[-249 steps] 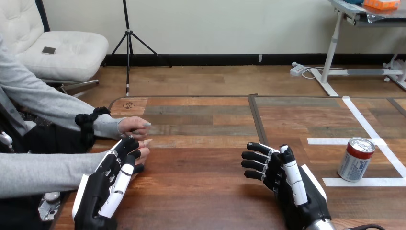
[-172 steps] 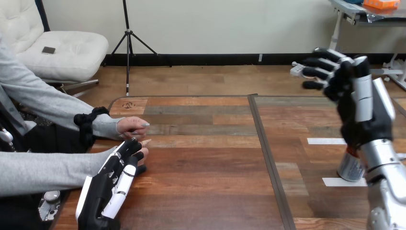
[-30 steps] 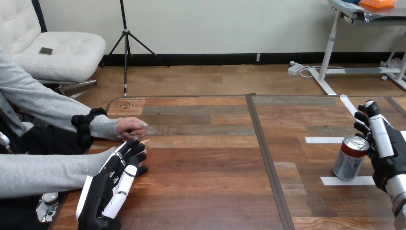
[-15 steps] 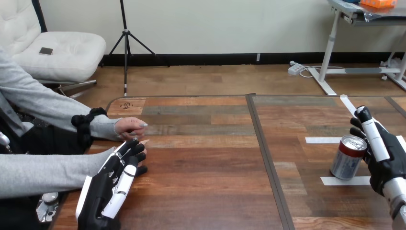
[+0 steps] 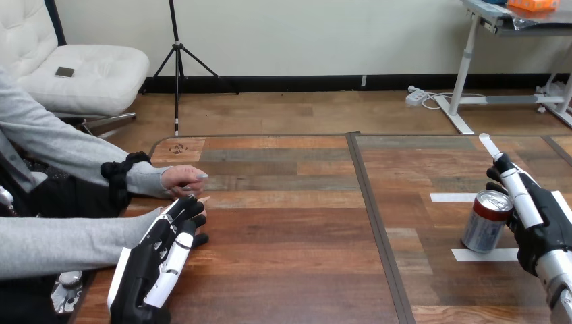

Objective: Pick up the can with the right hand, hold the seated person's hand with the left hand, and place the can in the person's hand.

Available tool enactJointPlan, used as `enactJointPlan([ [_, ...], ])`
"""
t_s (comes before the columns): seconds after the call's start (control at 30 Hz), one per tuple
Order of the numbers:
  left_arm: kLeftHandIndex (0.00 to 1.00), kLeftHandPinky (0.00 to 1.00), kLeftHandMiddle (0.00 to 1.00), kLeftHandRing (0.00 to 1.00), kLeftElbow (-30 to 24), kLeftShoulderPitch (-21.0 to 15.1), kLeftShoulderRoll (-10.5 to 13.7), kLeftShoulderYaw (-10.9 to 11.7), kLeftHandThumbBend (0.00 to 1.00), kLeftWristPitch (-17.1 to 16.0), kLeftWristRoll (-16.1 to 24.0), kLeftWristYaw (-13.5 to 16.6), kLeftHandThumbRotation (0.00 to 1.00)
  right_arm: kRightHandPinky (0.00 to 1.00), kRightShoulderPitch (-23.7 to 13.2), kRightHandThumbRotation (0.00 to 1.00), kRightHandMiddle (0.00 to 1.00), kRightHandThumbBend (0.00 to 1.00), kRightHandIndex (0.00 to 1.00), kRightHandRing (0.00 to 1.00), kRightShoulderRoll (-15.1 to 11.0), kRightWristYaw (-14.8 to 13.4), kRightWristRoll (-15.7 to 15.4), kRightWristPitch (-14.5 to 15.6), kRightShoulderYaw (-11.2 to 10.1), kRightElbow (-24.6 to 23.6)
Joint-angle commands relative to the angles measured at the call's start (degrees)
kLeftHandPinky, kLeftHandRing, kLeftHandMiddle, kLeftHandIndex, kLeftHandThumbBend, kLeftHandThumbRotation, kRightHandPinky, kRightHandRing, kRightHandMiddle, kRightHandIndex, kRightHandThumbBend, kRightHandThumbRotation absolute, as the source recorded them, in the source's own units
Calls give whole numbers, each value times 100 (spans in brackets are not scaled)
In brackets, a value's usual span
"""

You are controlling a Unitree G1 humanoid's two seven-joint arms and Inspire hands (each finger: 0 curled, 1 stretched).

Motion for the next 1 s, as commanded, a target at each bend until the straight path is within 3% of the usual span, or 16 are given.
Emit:
enactJointPlan([
  [0.0,83,78,84,85,-175,-314,39,59,29,-86,-37,-32,58,95,-164,67,92,72,91,93,-6,-84,-125,-33,130,-92],
  [0.67,83,78,84,84,-171,-321,34,65,29,-73,-12,14,58,97,-64,53,93,95,93,96,-50,-134,-259,-14,256,-88],
  [0.97,82,78,83,84,-149,-333,13,67,27,-115,11,70,57,97,-57,36,93,100,93,95,-9,-117,-109,63,161,-100],
])
